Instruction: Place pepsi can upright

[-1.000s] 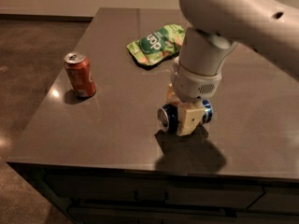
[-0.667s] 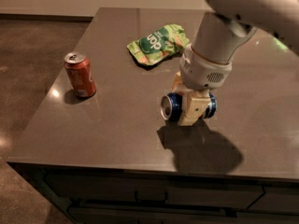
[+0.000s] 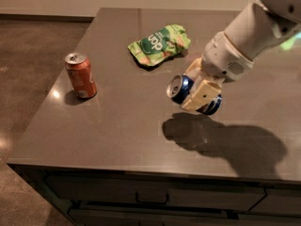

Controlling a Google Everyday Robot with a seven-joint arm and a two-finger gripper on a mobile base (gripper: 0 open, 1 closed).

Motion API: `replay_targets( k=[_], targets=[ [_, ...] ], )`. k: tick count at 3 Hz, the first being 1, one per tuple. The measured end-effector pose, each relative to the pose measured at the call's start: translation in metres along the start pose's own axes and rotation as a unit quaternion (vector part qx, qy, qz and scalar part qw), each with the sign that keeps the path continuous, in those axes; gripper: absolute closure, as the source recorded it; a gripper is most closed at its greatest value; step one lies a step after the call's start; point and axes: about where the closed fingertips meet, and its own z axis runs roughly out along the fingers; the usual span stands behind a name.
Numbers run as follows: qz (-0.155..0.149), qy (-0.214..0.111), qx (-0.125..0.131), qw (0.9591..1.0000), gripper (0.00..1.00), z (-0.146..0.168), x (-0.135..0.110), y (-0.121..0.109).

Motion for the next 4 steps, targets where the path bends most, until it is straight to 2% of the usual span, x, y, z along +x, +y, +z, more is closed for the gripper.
replay_targets(
  k=[1,2,3,4],
  targets=[
    [0.039,-0.077,0.035,0.9957,1.0,-0.011,-0.006,-0.008],
    [0.065,-0.146,0.071,0.9846,1.0,-0.016,-0.011,-0.016],
    [0.091,-0.209,0.096,0.9689,1.0,-0.017,-0.013,-0.027],
    [0.104,-0.27,0.115,0.9504,1.0,-0.015,-0.011,-0.035]
  ],
)
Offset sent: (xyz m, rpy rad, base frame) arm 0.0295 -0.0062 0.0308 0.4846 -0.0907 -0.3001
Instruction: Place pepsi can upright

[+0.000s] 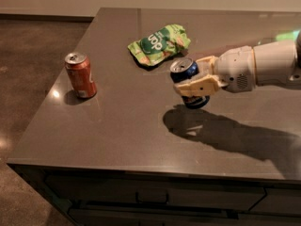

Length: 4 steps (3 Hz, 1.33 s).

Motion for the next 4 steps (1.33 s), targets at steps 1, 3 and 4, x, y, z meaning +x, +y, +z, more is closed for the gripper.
replay_targets(
  k=[1,3,4],
  targets=[
    [0.009,-0.052,0.004,0.9986,1.0,0.002,0.006,-0.004],
    [0.025,-0.148,-0.014,0.9886,0.85,0.007,0.017,-0.011],
    [0.028,-0.184,-0.026,0.9822,0.62,0.008,0.022,-0.015]
  ],
)
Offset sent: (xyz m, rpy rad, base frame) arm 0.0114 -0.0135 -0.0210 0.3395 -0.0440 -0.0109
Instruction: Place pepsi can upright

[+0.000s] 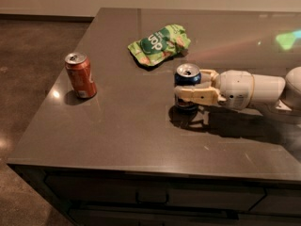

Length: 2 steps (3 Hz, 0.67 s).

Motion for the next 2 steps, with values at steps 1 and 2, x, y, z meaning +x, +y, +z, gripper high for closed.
replay_targets(
  k=[1,2],
  targets=[
    [-0.007,-0.031,-0.008,0.9995,0.37,-0.0028,0.0026,-0.0012],
    [-0.009,-0.033,-0.01,0.9994,0.15,-0.0009,0.0024,-0.0006]
  ],
)
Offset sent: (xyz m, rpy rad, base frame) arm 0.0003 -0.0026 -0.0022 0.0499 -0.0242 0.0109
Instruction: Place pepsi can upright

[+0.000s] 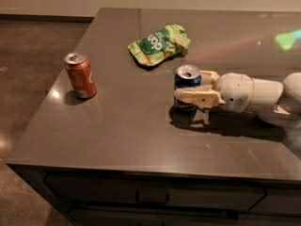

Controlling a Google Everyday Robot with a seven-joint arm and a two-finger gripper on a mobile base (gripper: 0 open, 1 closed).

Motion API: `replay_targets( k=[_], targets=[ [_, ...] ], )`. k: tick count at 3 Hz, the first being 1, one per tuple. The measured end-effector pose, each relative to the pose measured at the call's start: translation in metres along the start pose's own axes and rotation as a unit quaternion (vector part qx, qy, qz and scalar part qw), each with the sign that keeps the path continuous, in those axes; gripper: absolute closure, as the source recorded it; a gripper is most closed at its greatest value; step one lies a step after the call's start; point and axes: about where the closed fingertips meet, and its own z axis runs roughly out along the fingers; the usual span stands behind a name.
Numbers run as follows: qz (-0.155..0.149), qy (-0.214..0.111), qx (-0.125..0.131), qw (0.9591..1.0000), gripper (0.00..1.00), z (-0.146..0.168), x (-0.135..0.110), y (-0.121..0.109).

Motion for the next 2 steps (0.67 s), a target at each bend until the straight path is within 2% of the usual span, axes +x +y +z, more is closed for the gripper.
replay_targets(
  k=[1,2],
  targets=[
    [0.0,0.0,-0.002,1.0,0.0,0.0024,-0.0007,0.0009],
    [0.0,0.0,-0.002,1.0,0.0,0.0025,-0.0007,0.001]
  ],
)
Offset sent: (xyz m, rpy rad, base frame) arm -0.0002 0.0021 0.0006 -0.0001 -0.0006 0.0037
